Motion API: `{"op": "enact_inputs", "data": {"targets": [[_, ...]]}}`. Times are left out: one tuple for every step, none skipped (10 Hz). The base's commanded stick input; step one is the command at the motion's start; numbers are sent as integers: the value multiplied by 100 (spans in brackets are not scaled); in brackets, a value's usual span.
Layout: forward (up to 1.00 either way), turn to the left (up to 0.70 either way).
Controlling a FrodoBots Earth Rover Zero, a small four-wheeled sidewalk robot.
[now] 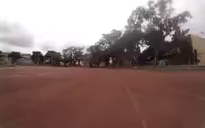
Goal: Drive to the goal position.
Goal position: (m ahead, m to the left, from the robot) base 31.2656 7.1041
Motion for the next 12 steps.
{"op": "enact_inputs", "data": {"targets": [[70,0],[70,0],[70,0],[70,0],[70,0],[70,0],[70,0],[70,0],[70,0],[70,0],[70,0],[70,0]]}}
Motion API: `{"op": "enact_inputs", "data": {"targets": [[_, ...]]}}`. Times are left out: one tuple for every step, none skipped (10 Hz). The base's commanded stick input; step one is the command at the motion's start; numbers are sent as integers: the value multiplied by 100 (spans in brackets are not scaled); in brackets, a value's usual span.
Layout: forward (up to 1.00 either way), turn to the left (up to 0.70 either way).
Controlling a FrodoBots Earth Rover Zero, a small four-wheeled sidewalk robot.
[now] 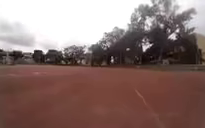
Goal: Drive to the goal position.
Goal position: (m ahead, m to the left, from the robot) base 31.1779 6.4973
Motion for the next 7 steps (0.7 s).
{"op": "enact_inputs", "data": {"targets": [[70,0],[70,0],[70,0],[70,0],[70,0],[70,0],[70,0]]}}
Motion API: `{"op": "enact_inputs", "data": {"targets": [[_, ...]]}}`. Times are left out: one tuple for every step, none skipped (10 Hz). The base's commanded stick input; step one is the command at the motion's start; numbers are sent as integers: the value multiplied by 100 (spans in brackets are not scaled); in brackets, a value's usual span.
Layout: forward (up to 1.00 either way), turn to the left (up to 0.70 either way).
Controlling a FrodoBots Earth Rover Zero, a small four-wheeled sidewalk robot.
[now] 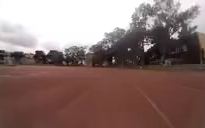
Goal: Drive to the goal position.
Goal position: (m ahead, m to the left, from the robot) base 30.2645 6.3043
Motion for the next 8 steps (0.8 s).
{"op": "enact_inputs", "data": {"targets": [[70,0],[70,0],[70,0],[70,0],[70,0],[70,0],[70,0],[70,0]]}}
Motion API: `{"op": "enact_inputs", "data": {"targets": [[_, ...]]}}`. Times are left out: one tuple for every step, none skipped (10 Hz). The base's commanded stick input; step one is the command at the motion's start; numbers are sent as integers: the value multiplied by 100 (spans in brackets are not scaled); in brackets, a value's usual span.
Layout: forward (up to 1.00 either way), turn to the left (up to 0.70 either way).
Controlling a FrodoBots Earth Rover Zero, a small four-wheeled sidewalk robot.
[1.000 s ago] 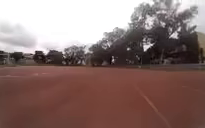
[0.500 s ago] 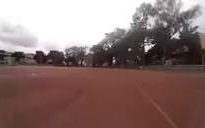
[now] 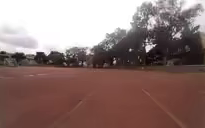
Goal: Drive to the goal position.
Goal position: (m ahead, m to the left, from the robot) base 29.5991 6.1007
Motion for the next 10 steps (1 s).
{"op": "enact_inputs", "data": {"targets": [[70,0],[70,0],[70,0],[70,-18],[70,-35],[70,-35],[70,-35],[70,-35],[70,-35],[70,-35]]}}
